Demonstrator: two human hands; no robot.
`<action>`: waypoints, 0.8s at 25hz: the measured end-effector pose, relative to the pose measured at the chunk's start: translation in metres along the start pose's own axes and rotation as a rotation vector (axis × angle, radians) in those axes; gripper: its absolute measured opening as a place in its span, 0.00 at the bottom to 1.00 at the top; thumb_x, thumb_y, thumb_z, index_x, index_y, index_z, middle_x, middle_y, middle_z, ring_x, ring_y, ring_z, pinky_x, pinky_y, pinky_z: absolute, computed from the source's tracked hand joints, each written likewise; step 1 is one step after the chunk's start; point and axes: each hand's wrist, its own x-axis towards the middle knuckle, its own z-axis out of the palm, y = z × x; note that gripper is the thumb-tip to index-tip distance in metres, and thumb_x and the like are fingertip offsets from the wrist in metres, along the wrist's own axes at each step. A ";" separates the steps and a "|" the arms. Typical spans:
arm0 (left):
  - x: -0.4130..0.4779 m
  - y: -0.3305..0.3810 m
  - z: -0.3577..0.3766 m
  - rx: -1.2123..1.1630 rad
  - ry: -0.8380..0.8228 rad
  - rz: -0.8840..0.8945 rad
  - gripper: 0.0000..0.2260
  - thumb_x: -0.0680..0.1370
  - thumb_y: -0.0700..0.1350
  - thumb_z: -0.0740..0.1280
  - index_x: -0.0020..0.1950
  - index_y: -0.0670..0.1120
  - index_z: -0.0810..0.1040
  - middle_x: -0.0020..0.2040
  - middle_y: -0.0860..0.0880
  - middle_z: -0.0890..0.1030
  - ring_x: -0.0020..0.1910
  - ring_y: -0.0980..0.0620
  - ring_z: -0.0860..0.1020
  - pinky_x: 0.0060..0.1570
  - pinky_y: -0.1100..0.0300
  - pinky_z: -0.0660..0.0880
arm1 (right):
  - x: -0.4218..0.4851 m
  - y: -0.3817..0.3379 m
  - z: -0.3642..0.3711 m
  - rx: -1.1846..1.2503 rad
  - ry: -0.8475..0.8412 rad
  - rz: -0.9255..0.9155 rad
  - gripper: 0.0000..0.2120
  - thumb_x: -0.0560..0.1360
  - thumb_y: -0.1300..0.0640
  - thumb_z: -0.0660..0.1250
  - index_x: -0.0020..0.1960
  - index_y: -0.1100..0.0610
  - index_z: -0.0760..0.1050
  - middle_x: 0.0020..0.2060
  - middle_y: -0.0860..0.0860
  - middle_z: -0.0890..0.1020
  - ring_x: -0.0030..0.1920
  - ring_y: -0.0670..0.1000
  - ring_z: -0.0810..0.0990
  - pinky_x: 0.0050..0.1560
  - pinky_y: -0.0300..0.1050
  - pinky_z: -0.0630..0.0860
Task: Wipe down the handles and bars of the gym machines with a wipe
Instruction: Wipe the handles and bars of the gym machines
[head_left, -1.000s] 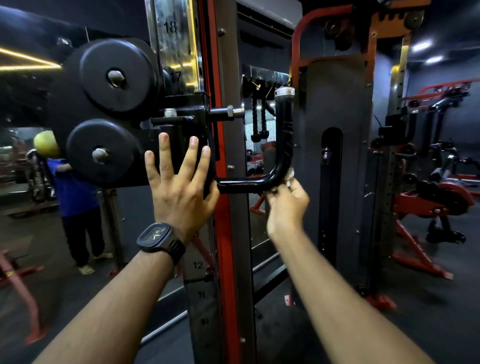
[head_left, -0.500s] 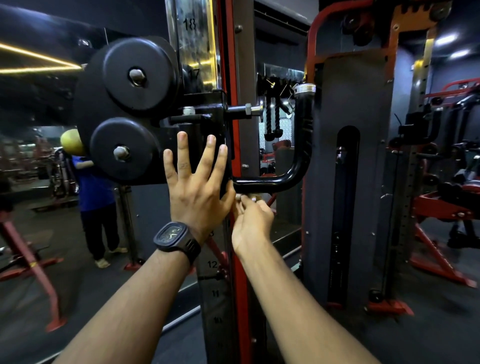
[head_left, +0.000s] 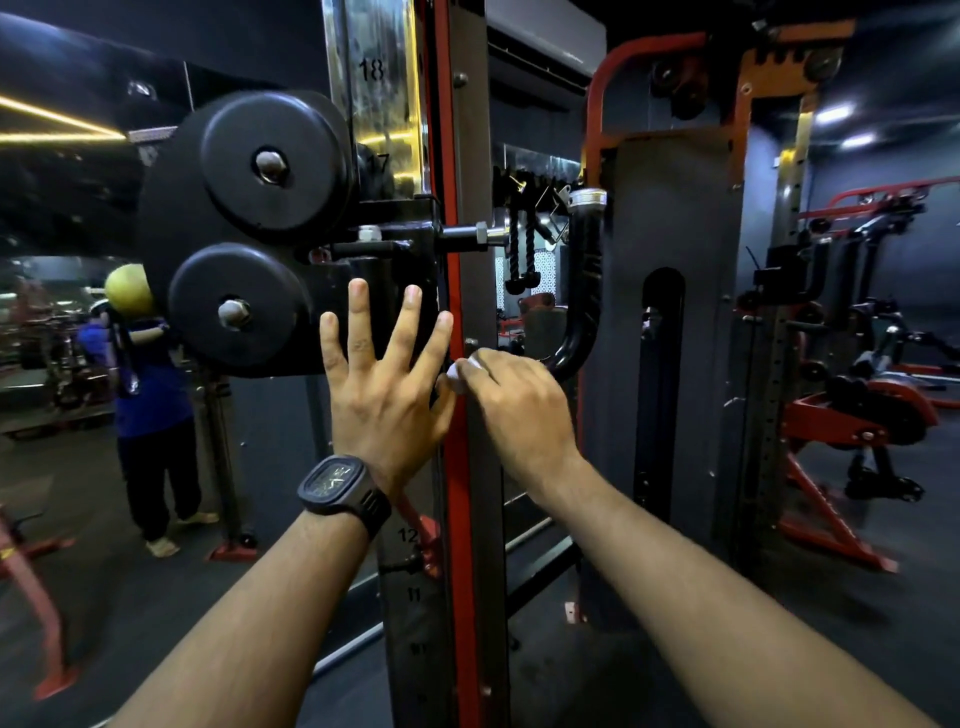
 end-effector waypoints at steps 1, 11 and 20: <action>0.000 -0.001 0.000 -0.004 0.005 0.010 0.19 0.79 0.53 0.60 0.69 0.51 0.76 0.74 0.45 0.69 0.75 0.31 0.56 0.70 0.31 0.55 | -0.003 0.011 0.000 -0.046 -0.008 -0.114 0.10 0.80 0.56 0.63 0.54 0.57 0.81 0.49 0.53 0.83 0.50 0.52 0.82 0.54 0.47 0.77; 0.002 -0.004 -0.002 0.020 0.003 0.045 0.18 0.76 0.49 0.65 0.66 0.51 0.78 0.72 0.46 0.71 0.75 0.30 0.54 0.68 0.28 0.54 | 0.051 0.134 -0.067 -0.416 -0.086 -0.852 0.10 0.76 0.69 0.64 0.53 0.64 0.81 0.54 0.59 0.82 0.56 0.57 0.82 0.61 0.49 0.77; 0.006 0.022 -0.016 -0.049 -0.083 -0.039 0.23 0.73 0.49 0.63 0.69 0.50 0.75 0.74 0.44 0.69 0.76 0.31 0.52 0.69 0.26 0.47 | 0.062 0.117 -0.083 -0.319 0.094 -0.203 0.10 0.75 0.66 0.66 0.55 0.61 0.80 0.56 0.56 0.83 0.55 0.54 0.83 0.49 0.44 0.81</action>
